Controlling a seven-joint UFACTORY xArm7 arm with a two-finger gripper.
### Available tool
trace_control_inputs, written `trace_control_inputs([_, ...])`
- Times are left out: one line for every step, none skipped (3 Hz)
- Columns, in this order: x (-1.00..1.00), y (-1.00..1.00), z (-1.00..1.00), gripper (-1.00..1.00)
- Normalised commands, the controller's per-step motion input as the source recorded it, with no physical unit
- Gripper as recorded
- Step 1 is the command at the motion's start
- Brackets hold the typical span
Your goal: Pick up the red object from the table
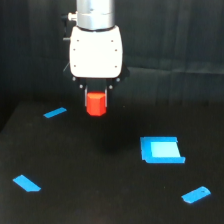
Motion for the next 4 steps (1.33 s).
trace_control_inputs([0.07,0.02,-0.02,-1.00])
trace_control_inputs([-0.01,-0.05,0.06,-1.00])
trace_control_inputs([0.03,0.06,0.03,-1.00])
trace_control_inputs([0.00,0.06,0.04,-0.99])
